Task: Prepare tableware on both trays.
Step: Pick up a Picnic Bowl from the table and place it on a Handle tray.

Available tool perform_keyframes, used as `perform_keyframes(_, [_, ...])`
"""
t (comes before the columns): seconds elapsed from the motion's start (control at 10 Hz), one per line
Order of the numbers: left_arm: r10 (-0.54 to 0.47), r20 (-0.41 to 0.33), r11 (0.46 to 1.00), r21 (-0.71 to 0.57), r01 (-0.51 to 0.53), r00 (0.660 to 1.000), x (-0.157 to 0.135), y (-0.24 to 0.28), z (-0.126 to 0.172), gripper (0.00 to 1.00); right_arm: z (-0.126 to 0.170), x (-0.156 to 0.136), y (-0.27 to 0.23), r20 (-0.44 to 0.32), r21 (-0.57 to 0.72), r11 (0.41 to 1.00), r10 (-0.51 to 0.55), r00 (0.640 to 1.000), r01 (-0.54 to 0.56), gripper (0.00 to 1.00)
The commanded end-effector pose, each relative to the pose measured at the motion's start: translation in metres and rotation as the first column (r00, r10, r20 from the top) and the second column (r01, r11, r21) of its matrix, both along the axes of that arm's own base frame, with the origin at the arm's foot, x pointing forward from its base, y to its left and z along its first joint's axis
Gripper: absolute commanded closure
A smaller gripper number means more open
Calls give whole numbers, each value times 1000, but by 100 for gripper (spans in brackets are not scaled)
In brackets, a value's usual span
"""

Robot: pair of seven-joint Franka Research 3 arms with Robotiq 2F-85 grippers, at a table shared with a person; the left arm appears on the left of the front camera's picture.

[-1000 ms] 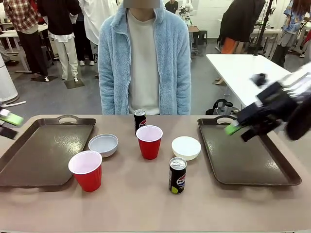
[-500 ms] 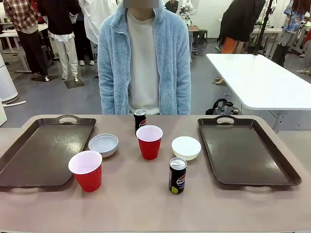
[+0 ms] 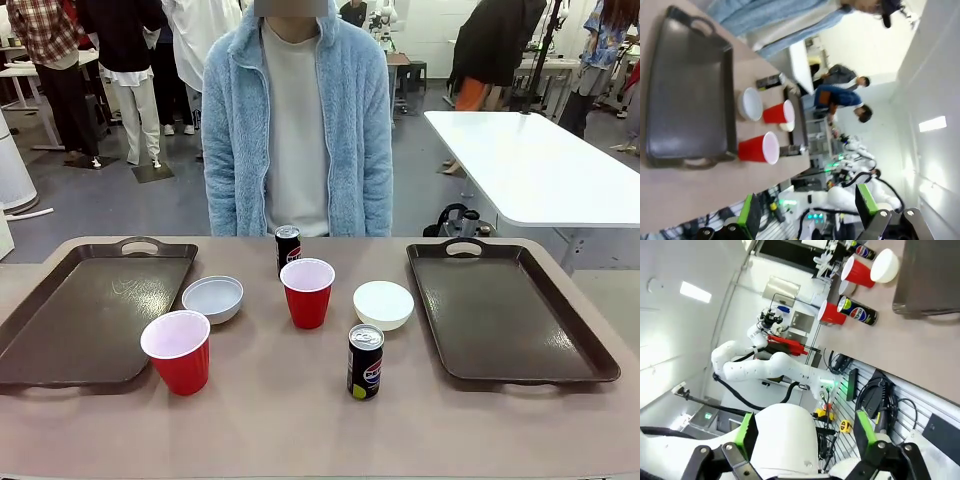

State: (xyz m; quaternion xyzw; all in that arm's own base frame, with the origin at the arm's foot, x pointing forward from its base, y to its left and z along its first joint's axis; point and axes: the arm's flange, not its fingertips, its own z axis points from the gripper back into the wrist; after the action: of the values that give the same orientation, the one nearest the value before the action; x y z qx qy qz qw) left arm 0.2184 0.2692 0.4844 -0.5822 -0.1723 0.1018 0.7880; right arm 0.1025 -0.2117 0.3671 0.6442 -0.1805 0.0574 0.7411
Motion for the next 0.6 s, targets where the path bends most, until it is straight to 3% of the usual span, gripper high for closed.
perform_keyframes(0.0, [-57,-70,992,109,64,996,0,-8,-4,0,1,-18,41,30,-32,999,-1,1000,2,0])
perform_keyframes(0.5, [-112,-48,992,53,114,993,6,-12,-42,0,28,-10,49,100,-53,998,-6,995,12,0])
